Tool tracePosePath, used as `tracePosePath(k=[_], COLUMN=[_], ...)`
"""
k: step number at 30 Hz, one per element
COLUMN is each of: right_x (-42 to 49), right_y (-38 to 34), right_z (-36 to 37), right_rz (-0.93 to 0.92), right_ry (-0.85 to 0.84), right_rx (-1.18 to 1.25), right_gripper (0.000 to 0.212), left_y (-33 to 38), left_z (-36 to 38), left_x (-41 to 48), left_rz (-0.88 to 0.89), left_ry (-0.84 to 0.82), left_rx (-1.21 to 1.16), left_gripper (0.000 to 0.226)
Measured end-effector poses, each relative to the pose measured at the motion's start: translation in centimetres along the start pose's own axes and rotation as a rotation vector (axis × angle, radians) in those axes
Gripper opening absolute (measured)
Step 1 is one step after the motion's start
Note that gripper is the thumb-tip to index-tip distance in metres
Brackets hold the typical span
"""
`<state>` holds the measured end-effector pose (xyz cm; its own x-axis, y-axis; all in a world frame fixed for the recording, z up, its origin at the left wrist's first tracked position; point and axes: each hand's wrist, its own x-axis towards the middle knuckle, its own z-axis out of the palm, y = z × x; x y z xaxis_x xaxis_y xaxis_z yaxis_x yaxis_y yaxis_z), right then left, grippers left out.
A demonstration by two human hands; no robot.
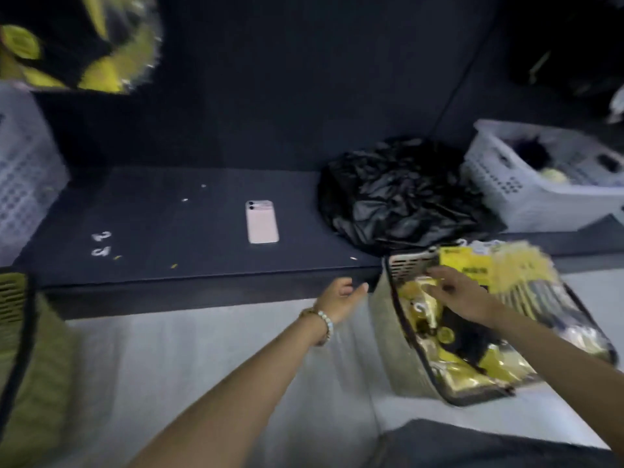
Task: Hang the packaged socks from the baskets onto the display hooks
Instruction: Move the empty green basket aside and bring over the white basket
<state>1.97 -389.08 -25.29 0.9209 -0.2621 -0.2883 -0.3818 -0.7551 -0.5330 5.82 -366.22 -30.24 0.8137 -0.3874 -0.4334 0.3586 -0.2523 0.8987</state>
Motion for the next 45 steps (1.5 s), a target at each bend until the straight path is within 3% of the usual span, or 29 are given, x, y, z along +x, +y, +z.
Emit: tracePosePath(k=[4,8,16,23,33,37,40,43,45], right_x=[-2.5,-3.2,-0.9,-1.9,-4.9,-6.8,-7.7,-8.2,-8.6], right_y=[8.0,11.5,10.5,3.8,-10.0,-15.5,-17.9,-19.4,-19.7], right_z=[-0.7,1.2,0.8,6.1,15.7,20.9,22.7,22.7,22.0], right_rz=[-0.028,-0.283,-0.327,-0.58,-0.891,-0.918,-0.906,-0.881,-0.811], right_ry=[0.029,-0.028,-0.037,-0.141,-0.079,-0.115,-0.124,-0.153,-0.15], right_rx=[-0.194,-0.591,-0.676,-0.638,-0.357,-0.286,-0.242,-0.147,-0.01], right_gripper=[0.048,0.059,0.059,0.058,0.053,0.058,0.053,0.055,0.058], left_y=[-1.6,-2.8,-3.2,-6.5,-12.7,-13.5,-13.6,-12.8,-11.4], left_z=[9.1,13.0,11.7,2.2,-18.2,-22.7,-25.1,-26.2,-26.0], left_x=[3.0,4.6,3.6,-1.1,-13.9,-17.5,-18.7,-18.5,-17.9], left_rz=[-0.16,-0.272,-0.277,-0.261,-0.308,-0.301,-0.364,-0.392,-0.201], left_ry=[-0.164,-0.067,-0.026,0.093,0.501,0.655,0.676,0.682,0.699], left_rx=[0.028,-0.11,-0.21,-0.15,0.192,0.087,0.028,0.346,0.582], left_gripper=[0.053,0.033,0.025,0.026,0.039,0.044,0.051,0.049,0.06])
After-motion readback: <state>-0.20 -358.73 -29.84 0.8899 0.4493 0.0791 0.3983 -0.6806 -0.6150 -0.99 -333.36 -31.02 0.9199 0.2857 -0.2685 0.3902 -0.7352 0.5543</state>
